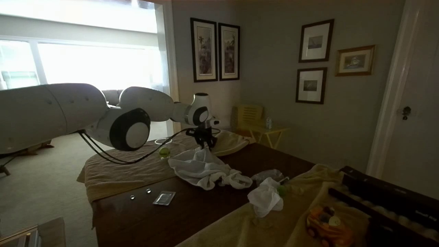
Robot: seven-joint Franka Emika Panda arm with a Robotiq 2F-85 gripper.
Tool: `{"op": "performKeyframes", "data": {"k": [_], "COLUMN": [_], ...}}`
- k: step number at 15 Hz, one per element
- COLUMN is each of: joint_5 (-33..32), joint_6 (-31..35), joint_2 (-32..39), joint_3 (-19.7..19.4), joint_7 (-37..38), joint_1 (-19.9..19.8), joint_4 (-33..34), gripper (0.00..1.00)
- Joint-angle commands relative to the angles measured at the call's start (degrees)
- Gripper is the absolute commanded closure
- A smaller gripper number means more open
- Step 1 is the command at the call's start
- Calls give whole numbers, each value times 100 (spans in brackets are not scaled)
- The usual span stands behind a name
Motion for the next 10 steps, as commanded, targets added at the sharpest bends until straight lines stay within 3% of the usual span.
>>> {"op": "performKeyframes", "data": {"k": [1,3,10], "joint_5": [44,-49,-368], "joint_6": [-168,-105,481], "joint_2": [-151,-163,-328], "joint_3": [-119,-230,-365], "joint_7": [98,55,-1454], "joint_1": [39,70,296], "joint_4": [-132,-93,16], "gripper": [85,99,98]}}
